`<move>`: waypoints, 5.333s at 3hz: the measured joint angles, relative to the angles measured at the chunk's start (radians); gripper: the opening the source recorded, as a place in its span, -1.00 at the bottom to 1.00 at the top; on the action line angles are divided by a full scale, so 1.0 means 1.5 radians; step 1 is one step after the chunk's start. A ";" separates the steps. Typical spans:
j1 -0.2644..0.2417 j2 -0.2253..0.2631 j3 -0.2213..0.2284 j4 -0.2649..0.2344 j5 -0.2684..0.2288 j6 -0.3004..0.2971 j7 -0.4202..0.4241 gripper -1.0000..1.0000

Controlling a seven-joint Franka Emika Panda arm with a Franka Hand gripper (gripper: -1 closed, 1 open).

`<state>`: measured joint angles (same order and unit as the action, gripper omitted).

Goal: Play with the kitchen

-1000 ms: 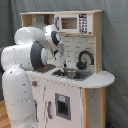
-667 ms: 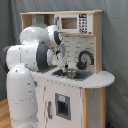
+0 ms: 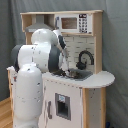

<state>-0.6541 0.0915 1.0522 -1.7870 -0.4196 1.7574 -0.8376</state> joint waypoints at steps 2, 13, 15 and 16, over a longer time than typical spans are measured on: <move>0.028 0.103 0.002 0.036 -0.058 0.000 -0.044 1.00; -0.001 0.016 0.153 0.089 0.008 0.024 0.304 -1.00; 0.023 0.051 0.207 0.088 0.009 0.111 0.398 -1.00; 0.059 0.088 0.206 0.089 0.007 0.151 0.430 -1.00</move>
<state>-0.5658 0.2240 1.3614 -1.6541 -0.4092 1.9838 -0.1930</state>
